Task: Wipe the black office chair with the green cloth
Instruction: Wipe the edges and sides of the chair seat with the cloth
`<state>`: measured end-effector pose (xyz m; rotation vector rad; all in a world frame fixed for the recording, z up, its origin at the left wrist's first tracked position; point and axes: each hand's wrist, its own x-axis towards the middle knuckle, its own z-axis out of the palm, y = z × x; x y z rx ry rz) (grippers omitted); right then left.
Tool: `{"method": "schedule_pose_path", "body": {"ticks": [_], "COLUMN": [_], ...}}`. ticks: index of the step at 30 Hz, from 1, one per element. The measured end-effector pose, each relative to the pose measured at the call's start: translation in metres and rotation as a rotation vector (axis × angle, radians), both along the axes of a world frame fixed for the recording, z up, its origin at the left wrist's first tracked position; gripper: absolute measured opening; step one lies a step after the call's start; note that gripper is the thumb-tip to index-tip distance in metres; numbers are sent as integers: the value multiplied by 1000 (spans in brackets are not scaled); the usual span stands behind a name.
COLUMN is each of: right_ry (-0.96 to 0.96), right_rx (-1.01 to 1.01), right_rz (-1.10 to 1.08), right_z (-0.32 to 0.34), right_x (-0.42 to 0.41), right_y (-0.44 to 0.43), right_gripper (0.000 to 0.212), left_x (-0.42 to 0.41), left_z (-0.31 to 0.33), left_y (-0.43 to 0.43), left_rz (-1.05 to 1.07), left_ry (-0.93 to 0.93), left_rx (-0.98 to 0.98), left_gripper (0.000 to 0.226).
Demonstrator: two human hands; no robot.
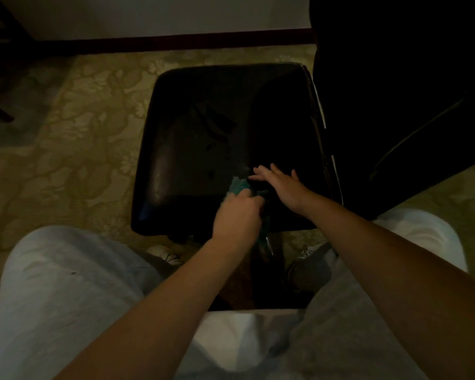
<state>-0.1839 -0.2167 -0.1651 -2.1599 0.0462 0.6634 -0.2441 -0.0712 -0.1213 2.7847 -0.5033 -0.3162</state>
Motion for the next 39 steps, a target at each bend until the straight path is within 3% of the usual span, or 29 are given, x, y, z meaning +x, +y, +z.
{"method": "schedule_pose_path", "body": {"ticks": [2,6,12,17,25,29,31,33,39], "right_ry": [27,84,182,169,119,-138,-395,-615,-392], "right_rx": [52,298,547,538,476,206,-116,-306,-717], "right_rz": [-55,-186,-355,-367,-382,-291,-92,42,170], "right_z": [4,19,20,27,39,44,43,44,35], "right_x": [2,-2,-2,-7,-11,-28,-51,-74,-100], "right_y": [-3,-14,-25,-20,-19,-11,-4,9,70], "right_gripper": [80,63,71,72,65,40,36,36,55], "left_x": [-3,6,7,4,2,2,2,-1,-11], "left_z": [-2,-1,-7,-6,-5,4,2,-3,-19], "left_y": [-13,4,25,2,-15,22,48,70,84], "left_rz": [-34,-35,98,97,123,56,101,163,92], "left_ry": [-6,71,62,11,124,267,180,85,8], "left_rx": [4,-15,-67,-67,-219,-459,-435,-312,-121], "left_gripper": [22,22,18,20,26,35,35,33,44]}}
